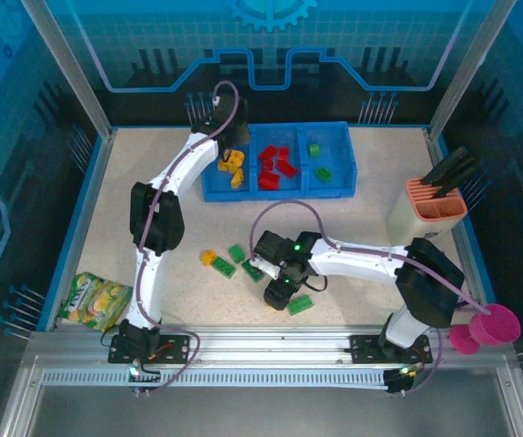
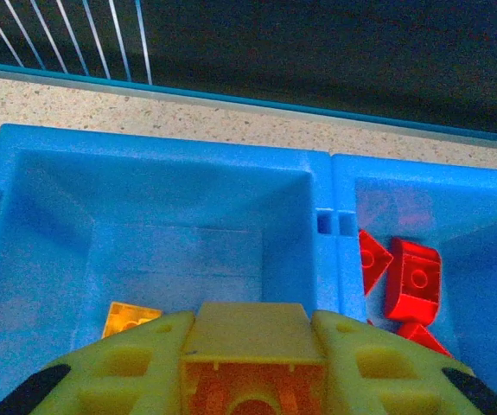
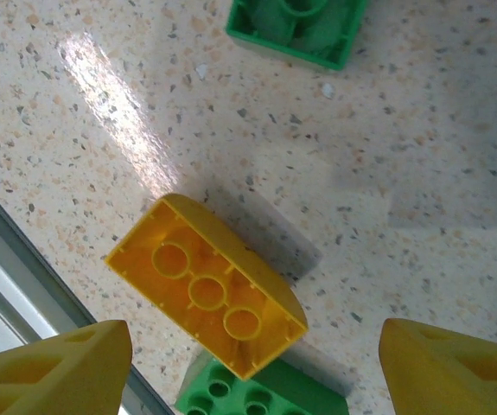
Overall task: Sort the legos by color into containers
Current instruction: Place the lego in the container, then pick up the lego from the bottom-center of the table.
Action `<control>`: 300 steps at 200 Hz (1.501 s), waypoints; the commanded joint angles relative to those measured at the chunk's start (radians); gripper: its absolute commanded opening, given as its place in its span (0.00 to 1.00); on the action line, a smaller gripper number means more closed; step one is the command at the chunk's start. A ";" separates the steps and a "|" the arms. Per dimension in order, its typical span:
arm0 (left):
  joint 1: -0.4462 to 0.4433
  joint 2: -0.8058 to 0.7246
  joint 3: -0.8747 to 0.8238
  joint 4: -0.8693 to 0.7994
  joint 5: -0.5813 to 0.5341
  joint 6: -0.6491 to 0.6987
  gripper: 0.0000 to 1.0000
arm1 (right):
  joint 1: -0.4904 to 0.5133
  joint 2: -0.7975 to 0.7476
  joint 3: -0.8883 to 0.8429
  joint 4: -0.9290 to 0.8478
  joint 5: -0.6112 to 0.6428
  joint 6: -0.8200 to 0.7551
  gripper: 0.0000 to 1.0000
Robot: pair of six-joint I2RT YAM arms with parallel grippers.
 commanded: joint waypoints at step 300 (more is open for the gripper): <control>0.065 -0.851 -0.620 -0.012 0.101 0.053 0.74 | -0.003 0.198 0.077 -0.026 -0.045 -0.241 0.29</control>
